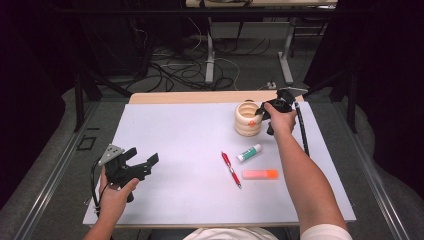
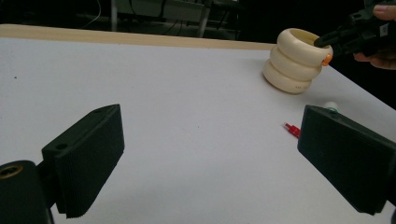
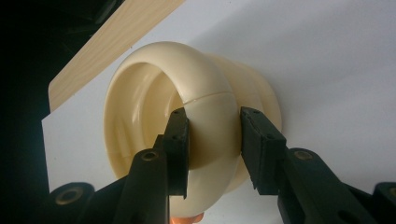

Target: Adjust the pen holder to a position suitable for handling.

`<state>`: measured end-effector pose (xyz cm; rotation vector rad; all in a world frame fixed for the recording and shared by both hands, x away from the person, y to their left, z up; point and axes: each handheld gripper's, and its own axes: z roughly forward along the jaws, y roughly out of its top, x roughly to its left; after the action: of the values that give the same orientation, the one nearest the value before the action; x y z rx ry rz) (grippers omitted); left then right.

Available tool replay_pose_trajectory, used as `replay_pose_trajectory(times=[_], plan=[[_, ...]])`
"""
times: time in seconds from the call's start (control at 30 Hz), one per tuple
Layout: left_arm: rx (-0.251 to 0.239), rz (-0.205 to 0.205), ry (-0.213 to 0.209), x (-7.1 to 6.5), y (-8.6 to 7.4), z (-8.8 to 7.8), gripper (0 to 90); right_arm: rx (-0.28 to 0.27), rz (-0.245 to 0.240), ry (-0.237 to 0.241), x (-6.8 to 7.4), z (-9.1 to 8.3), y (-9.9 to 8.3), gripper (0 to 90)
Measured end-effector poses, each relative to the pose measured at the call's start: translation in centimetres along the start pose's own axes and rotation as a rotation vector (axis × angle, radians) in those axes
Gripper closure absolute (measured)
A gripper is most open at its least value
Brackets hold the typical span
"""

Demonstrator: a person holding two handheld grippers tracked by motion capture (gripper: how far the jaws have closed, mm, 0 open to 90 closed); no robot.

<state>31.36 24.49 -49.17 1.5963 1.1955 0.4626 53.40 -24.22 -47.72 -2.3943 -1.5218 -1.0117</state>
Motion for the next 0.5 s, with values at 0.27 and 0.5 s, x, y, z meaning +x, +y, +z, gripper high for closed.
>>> replay_pose_trajectory(times=[0.27, 0.5], plan=[[0.0, 0.008, -0.001, 0.0, 0.0, 0.1, 8.0, -0.05, 0.019, 0.045, 0.6, -0.2, -1.1, 65.0], [-0.003, 0.007, 0.0, 0.0, 0.0, 0.2, 8.1, -0.061, 0.015, 0.058, 1.8, -0.2, -2.4, 65.0]])
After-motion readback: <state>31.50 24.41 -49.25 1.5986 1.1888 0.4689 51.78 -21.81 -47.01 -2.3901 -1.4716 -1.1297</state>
